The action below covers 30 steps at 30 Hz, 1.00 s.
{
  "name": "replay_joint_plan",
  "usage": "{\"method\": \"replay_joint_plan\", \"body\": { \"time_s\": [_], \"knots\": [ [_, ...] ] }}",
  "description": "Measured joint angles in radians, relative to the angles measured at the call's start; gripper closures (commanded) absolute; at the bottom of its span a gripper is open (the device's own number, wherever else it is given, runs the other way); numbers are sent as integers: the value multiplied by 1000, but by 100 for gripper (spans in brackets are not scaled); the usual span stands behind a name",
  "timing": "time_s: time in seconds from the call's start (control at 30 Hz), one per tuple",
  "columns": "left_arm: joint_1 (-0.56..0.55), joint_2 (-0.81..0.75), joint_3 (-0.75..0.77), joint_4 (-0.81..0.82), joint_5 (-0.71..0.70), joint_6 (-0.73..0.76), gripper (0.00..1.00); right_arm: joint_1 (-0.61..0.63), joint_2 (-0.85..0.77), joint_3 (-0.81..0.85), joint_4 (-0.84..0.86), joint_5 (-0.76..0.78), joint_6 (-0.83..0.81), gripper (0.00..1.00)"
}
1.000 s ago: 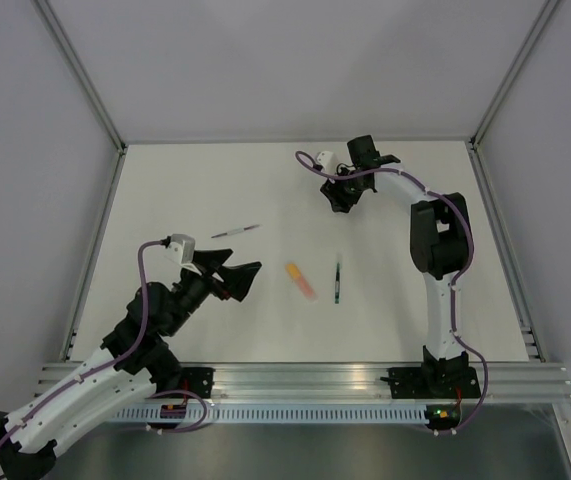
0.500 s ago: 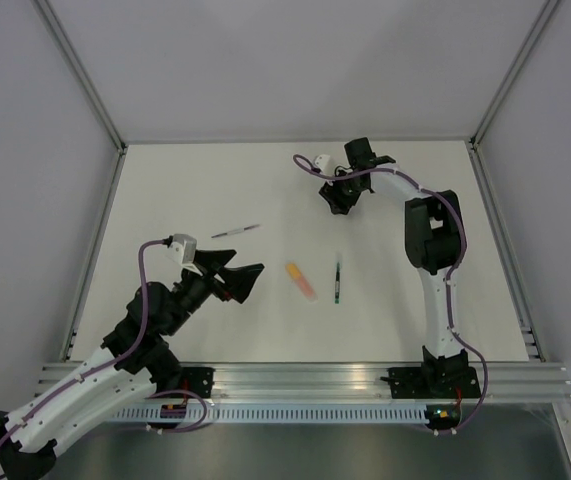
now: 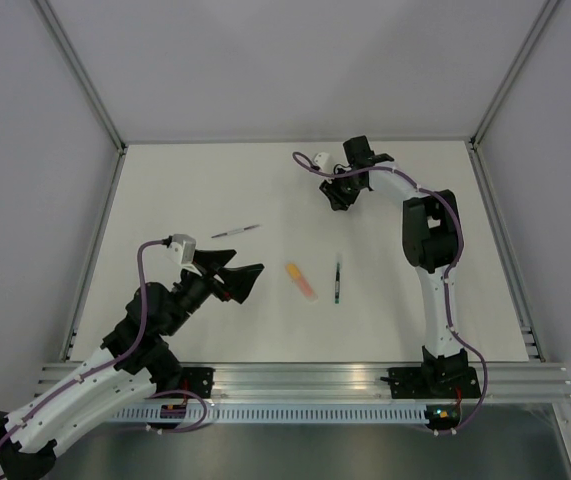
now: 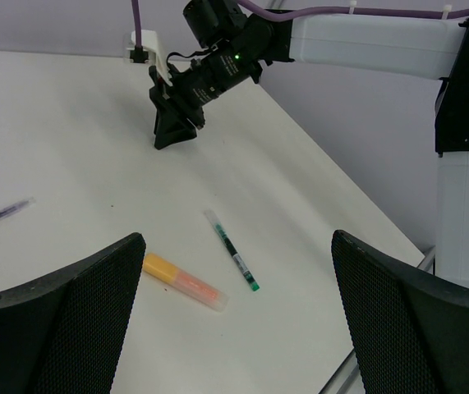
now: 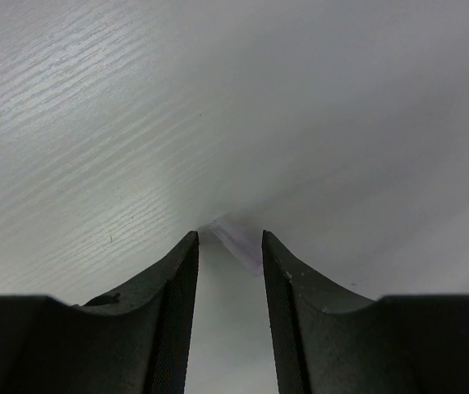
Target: Insert the pens into the pen caps
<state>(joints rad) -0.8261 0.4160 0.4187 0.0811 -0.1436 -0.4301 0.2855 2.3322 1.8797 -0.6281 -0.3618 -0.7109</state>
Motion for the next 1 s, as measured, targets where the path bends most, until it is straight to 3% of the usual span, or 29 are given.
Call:
{"method": "replay_joint_plan", "body": {
  "time_s": [0.13, 0.37, 0.4, 0.57, 0.77, 0.9, 1.0],
  "knots": [
    [0, 0, 0, 0, 0, 0, 0, 0, 0, 1, -12, 5, 7, 55],
    [0, 0, 0, 0, -1, 0, 0, 3, -5, -4, -22, 16, 19, 77],
    [0, 1, 0, 0, -2, 0, 0, 4, -5, -6, -22, 19, 26, 84],
    [0, 48, 0, 21, -14, 2, 1, 5, -9, -18, 8, 30, 61, 96],
    [0, 277, 73, -16, -48, 24, 1, 5, -51, -121, 138, 50, 178, 100],
    [0, 527, 291, -133, -91, 72, 5, 5, -124, -265, 291, 95, 312, 100],
    [18, 664, 452, -223, -119, 115, 5, 7, -177, -340, 313, 150, 387, 100]
  ]
}}
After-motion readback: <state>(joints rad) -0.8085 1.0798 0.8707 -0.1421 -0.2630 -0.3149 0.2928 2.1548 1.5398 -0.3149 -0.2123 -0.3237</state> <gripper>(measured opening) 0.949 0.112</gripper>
